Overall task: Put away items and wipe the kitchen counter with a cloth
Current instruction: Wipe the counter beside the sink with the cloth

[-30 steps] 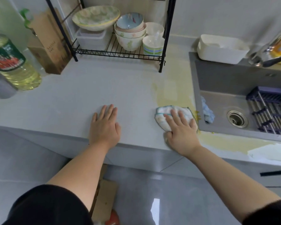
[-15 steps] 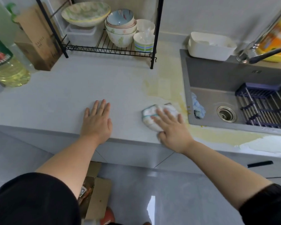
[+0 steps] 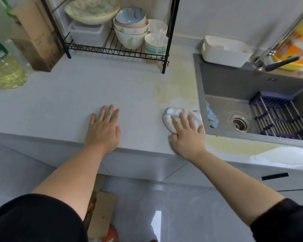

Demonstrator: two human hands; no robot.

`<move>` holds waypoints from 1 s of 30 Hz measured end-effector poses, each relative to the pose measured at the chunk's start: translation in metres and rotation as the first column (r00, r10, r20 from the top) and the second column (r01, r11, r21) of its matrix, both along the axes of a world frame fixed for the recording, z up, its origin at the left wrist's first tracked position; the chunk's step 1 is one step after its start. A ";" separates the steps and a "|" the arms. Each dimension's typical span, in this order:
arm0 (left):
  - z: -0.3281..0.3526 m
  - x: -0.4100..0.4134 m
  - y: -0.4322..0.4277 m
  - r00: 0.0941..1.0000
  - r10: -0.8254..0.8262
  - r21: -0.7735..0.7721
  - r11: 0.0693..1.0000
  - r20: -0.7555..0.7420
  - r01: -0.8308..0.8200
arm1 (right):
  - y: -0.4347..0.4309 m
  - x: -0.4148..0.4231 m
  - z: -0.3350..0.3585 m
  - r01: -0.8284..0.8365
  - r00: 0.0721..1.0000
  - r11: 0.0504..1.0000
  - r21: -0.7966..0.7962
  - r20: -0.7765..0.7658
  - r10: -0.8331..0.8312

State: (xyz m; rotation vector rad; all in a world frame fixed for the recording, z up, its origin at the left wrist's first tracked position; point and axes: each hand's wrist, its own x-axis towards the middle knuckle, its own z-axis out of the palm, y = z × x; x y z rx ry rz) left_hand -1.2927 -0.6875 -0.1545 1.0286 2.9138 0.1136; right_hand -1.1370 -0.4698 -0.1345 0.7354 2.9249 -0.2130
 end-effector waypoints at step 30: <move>0.006 0.000 0.002 0.997 0.030 -0.054 0.998 0.076 -0.026 | -0.022 -0.038 -0.003 -0.432 0.901 0.899 -0.078 -0.073 0.427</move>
